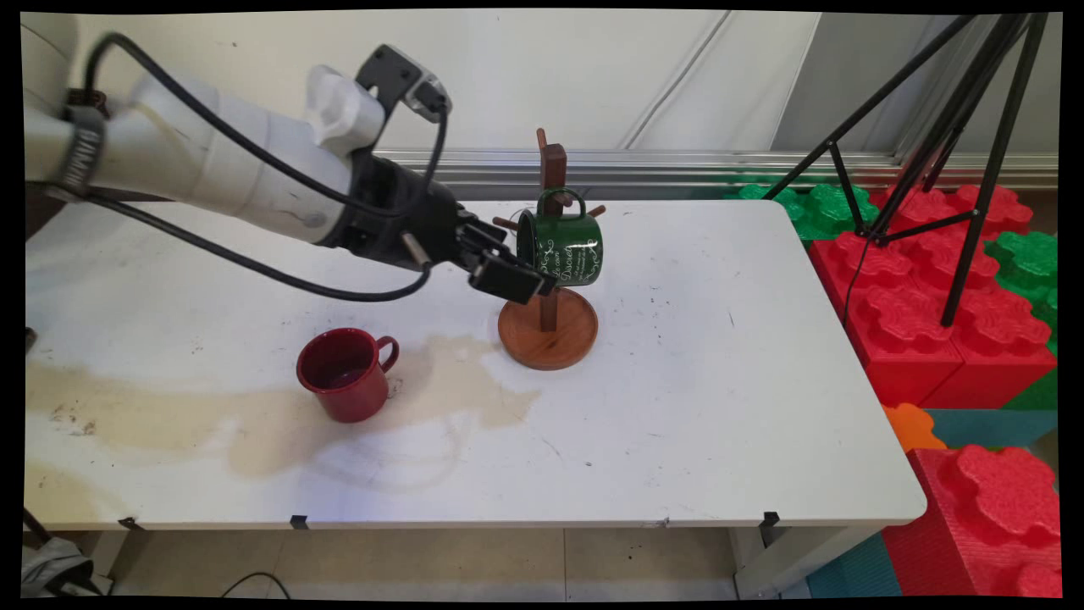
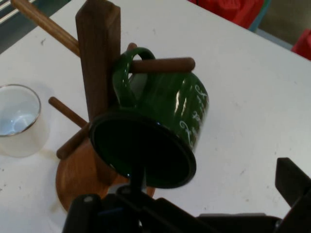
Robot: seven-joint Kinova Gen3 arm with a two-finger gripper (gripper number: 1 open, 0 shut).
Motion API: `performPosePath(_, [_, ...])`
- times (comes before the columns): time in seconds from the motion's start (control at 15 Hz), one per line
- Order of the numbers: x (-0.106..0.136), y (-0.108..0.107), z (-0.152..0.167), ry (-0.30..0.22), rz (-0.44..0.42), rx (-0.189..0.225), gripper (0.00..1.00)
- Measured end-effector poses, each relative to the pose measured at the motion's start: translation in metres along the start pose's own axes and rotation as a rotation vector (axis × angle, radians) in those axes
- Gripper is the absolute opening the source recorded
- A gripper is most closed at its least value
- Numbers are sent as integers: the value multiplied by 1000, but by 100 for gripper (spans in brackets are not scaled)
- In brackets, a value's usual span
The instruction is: Pick up the green mug from the rack
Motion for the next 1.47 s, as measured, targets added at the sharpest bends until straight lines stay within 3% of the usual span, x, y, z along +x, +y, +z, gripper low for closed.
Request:
performPosePath(0.67, [-7, -5, 37, 57, -99, -17, 100])
performPosePath(1.2, [-10, -4, 51, 90, -113, -39, 100])
performPosePath(1.27, [-10, -4, 52, 94, -113, -40, 0])
performPosePath(1.47, [-10, -4, 53, 105, -108, -46, 0])
